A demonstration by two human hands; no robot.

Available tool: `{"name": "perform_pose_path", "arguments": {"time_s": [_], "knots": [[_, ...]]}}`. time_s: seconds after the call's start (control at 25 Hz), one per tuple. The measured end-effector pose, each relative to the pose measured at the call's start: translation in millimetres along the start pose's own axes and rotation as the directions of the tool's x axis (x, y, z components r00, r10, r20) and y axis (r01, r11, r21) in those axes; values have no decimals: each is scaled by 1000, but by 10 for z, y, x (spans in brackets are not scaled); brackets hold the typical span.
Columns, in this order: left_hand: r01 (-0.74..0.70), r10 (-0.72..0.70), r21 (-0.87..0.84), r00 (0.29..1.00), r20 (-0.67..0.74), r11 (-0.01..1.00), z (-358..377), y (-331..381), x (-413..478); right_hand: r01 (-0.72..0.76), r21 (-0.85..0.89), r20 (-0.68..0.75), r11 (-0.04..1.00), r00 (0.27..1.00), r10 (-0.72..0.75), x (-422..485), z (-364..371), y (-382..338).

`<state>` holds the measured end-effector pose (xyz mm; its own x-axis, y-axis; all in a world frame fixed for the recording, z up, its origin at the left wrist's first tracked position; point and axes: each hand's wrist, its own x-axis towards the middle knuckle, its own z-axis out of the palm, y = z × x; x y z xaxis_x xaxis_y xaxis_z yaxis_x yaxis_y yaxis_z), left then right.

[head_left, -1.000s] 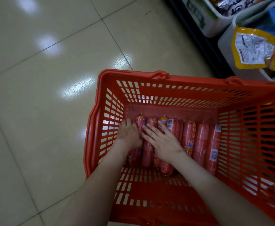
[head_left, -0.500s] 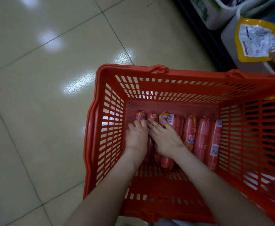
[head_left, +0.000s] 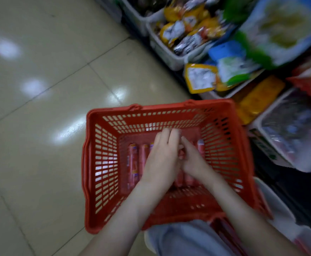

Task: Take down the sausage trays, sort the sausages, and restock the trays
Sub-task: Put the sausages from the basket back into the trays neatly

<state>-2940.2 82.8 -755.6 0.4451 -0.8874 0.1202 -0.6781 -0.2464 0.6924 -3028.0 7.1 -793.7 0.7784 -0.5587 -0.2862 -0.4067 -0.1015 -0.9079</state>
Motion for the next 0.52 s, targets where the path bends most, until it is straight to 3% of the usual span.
{"name": "perform_pose_path", "arguments": {"time_s": [0.08, 0.16, 0.24, 0.36, 0.52], "knots": [[-81, 84, -189, 996, 10, 979, -104, 612, 69, 30, -148, -102, 988, 994, -45, -502, -522, -339], [-179, 214, -250, 969, 120, 951, -184, 1179, 43, -23, -326, -211, 945, 976, -49, -1099, -959, -631], [-386, 422, -190, 879, 220, 903, -226, 1740, -102, -126, -434, -332, 892, 943, -29, -1813, -1298, -892], [-715, 678, 84, 688, 259, 694, -172, 2552, -455, -236, -522, -454, 820, 891, -33, -2859, -1623, -1101], [-817, 743, 186, 575, 344, 546, -5, 3583, -1114, -421, -565, -606, 710, 796, -10, -4031, -1815, -1134]]}}
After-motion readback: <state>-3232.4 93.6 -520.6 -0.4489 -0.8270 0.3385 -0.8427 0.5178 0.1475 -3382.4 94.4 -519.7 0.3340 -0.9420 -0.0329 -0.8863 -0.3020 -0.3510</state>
